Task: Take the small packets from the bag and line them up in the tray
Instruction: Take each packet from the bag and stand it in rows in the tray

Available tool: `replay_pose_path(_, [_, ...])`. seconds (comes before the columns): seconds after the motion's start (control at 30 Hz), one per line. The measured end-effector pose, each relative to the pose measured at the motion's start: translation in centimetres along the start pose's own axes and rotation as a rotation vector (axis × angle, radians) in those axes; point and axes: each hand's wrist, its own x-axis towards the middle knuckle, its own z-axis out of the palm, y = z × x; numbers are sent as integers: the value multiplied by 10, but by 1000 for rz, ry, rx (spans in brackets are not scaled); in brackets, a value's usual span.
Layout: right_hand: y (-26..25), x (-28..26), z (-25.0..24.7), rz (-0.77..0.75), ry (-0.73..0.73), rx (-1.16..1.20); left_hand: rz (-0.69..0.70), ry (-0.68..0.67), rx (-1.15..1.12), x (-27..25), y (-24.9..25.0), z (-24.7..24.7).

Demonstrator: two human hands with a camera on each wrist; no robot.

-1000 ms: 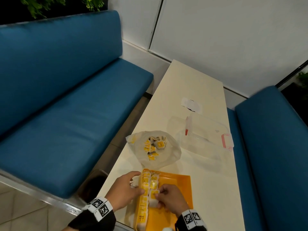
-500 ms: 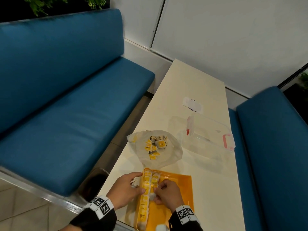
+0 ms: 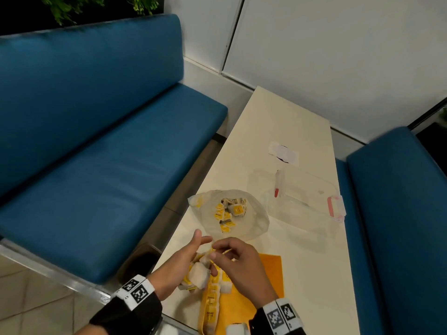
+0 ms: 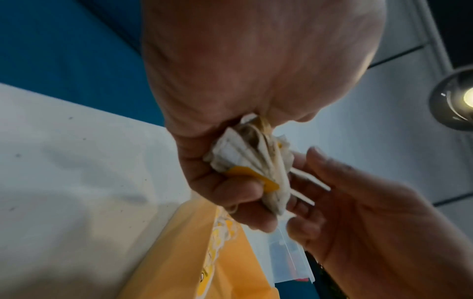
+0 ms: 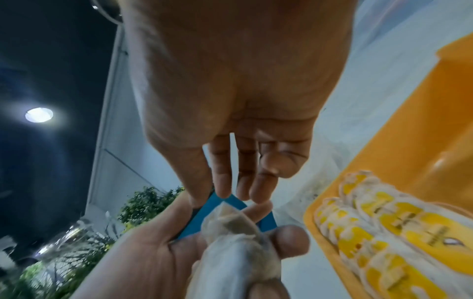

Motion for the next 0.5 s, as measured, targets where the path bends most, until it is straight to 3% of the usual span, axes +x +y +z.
replay_pose_path(0.23, [-7,5,13,-30,-42,-61,131,-69,227,5,-3,-2])
replay_pose_path(0.5, [6,8,2,100,79,162,249,90,233,2,-7,-6])
